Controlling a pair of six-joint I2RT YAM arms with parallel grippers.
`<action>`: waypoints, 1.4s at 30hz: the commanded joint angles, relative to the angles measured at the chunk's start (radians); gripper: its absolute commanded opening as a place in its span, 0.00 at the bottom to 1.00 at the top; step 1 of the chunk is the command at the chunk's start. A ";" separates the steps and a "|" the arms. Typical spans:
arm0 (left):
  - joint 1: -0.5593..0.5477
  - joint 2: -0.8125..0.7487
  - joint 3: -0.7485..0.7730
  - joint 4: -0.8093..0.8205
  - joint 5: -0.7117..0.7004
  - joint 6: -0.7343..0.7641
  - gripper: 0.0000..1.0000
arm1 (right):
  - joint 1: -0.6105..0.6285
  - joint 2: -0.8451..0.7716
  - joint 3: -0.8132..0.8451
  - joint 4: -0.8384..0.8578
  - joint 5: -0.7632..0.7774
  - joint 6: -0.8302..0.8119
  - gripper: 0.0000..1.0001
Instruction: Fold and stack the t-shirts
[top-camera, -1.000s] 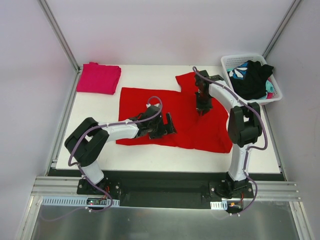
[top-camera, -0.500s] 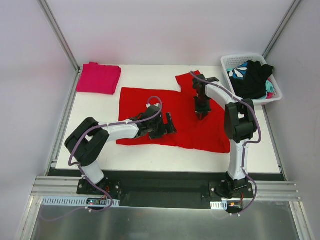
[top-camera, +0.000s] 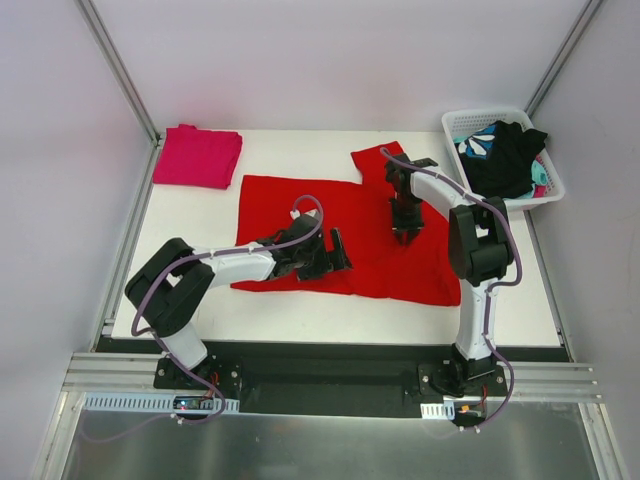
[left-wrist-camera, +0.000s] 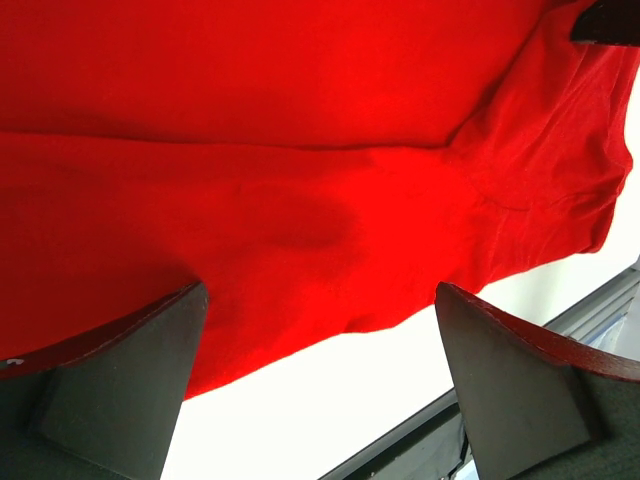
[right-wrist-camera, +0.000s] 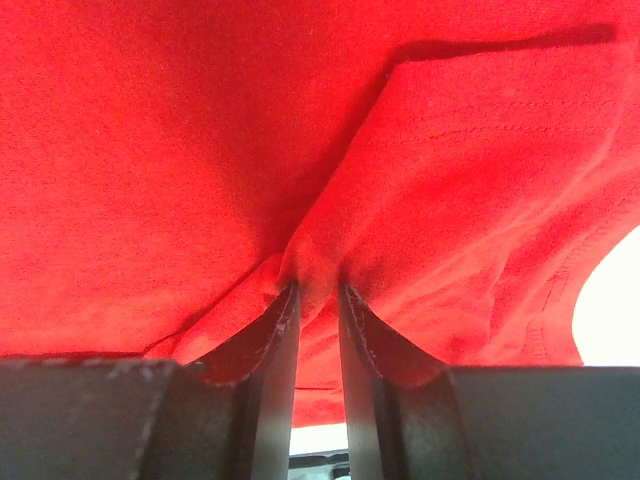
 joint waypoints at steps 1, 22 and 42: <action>-0.018 -0.020 -0.048 -0.087 -0.021 0.015 0.99 | -0.001 -0.068 0.021 -0.042 0.005 -0.001 0.27; -0.030 -0.025 -0.059 -0.087 -0.027 0.011 0.99 | 0.031 -0.006 0.101 -0.076 0.008 0.007 0.31; -0.033 -0.031 -0.067 -0.087 -0.030 0.003 0.99 | 0.025 0.054 0.066 -0.045 0.033 -0.006 0.31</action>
